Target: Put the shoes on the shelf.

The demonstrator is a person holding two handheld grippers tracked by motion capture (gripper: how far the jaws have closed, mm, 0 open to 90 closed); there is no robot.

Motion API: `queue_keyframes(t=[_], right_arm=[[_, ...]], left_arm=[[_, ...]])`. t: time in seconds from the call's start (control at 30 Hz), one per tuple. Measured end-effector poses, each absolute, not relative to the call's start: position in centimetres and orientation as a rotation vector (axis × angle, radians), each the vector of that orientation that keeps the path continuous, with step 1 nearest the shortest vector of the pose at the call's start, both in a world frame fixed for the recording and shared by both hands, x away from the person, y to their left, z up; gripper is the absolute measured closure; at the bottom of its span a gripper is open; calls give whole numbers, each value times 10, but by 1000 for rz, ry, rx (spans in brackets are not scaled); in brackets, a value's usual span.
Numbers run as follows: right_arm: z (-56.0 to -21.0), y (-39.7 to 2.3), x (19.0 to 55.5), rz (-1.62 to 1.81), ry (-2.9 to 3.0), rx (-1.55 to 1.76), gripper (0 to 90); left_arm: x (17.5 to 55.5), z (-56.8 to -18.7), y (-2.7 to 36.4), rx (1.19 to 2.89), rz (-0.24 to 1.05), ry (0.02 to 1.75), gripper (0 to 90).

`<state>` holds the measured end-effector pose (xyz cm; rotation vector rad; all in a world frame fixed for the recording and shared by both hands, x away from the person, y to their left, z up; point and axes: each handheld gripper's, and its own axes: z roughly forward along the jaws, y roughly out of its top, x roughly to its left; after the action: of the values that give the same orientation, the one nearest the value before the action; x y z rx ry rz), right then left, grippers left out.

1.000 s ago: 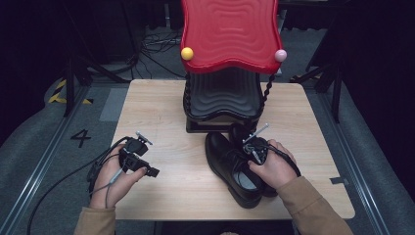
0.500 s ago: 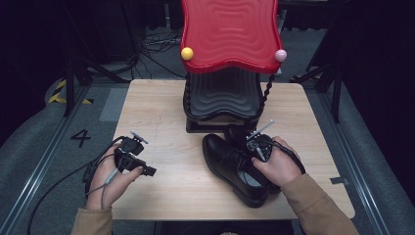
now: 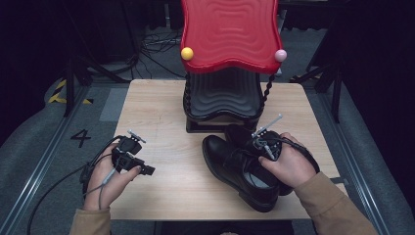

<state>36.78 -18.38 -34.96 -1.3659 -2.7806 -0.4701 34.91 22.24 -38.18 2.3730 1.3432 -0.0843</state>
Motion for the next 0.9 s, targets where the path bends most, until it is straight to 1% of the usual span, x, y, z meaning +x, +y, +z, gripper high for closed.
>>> queue_keyframes(t=[0.07,0.17,0.3,0.37,0.7,0.73,0.83,0.9], right_arm=[[-344,-186,365,-470,-2782,-1356,819],[-338,-188,362,-467,-2783,-1352,819],[-321,-193,355,-493,-2791,-1347,819],[-318,-194,355,-500,-2787,-1349,819],[-276,-195,352,-547,-2773,-1361,819],[-272,-195,352,-551,-2780,-1360,819],[-257,-193,352,-561,-2787,-1361,819],[-254,-193,353,-563,-2788,-1360,819]], left_arm=[[350,-382,224,2377,-67,1340,460],[350,-383,224,2370,-90,1349,460],[350,-383,225,2364,-90,1356,460],[350,-383,225,2363,-87,1356,460],[353,-387,229,2344,-106,1375,457],[354,-387,229,2345,-87,1376,457],[355,-386,230,2338,-84,1384,454],[356,-386,232,2338,-66,1390,454]])
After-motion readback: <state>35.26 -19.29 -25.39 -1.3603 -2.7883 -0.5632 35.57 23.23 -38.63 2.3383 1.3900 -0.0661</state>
